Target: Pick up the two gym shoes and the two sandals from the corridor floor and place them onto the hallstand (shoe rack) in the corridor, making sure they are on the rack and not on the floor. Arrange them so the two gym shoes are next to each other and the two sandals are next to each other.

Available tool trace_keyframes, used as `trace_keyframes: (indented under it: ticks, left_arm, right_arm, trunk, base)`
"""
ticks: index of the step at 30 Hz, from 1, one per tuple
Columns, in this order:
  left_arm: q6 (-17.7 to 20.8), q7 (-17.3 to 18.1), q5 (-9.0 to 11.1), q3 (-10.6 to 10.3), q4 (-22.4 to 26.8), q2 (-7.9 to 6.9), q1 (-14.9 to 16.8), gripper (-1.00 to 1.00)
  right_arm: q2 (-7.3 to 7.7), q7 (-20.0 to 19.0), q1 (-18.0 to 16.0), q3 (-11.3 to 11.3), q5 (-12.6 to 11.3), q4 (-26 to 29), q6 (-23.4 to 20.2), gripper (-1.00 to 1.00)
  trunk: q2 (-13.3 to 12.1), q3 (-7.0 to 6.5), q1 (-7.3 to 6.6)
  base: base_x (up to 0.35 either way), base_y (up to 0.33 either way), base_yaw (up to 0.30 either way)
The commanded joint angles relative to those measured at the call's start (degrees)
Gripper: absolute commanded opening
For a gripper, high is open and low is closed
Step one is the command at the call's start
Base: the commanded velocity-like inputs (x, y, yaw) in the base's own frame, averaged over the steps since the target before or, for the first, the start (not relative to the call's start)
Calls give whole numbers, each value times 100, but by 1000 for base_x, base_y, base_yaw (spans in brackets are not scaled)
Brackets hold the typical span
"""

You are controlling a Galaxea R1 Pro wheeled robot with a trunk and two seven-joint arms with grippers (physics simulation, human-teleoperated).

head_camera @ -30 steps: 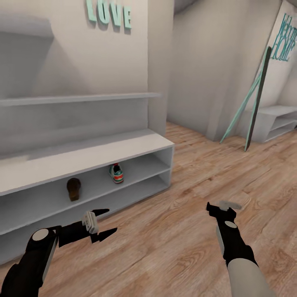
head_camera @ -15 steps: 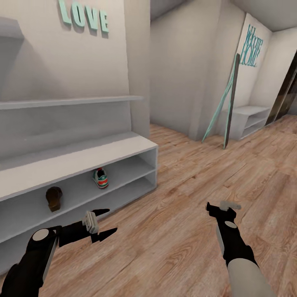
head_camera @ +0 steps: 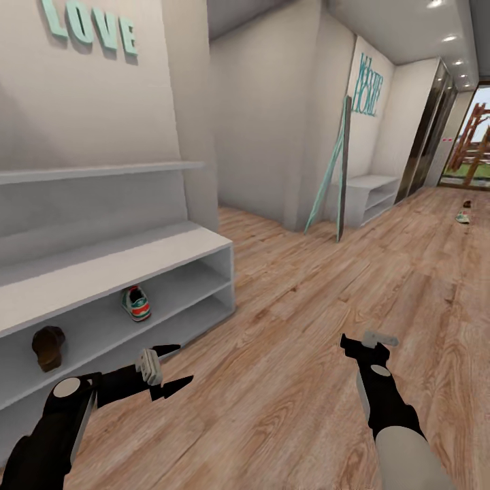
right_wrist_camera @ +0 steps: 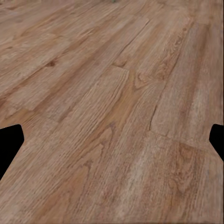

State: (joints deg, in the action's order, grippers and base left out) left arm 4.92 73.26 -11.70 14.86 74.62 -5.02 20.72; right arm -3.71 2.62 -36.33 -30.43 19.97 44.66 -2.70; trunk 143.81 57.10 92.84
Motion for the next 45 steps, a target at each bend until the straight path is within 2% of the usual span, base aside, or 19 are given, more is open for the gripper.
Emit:
trace_keyframes:
  ticks: [1, 18, 34, 38, 40, 42, 44, 45]
  left_arm:
    - [51, 31, -18, 9, 9, 1, 2, 100]
    - [47, 5, -17, 16, 9, 6, 2, 100]
    - [44, -41, -24, 35, 4, 83, 2, 100]
    - [49, -310, -14, 168, 1, 111, 2, 100]
    - [52, -666, -10, 229, 0, 226, 2, 100]
    - [52, -856, -9, 238, 0, 291, 2, 100]
    - [52, -1227, -9, 244, 0, 417, 4, 100]
    - [52, -1529, -9, 245, 0, 520, 6, 100]
  right_arm:
    - [-7, 2, -5, -16, 60, 8, -28, 100]
    - [-7, 2, -5, -17, 60, 8, -28, 100]
    - [-7, 2, -5, -19, 60, 8, -28, 100]
    - [-7, 2, -5, -21, 60, 11, -28, 100]
    - [-7, 0, -5, -23, 60, 23, -44, 100]
    - [-7, -1, -5, -24, 60, 31, -56, 100]
    - [-7, 1, -5, -24, 60, 37, -74, 100]
    - [-7, 1, -5, -25, 60, 39, -86, 100]
  trunk:
    - [2, 2, -1]
    - [2, -56, -1]
    - [2, -95, -1]
    - [2, -103, -1]
    - [2, -107, -1]
    - [2, -111, -1]
    - [2, -115, -1]
    - [2, -116, -1]
  base:
    - [5, 0, -282]
    - [287, -52, -287]
    - [345, -133, -294]
    - [345, -189, -297]
    - [345, -191, -297]
    - [345, -192, -297]
    - [345, -192, -297]
    - [345, -192, -242]
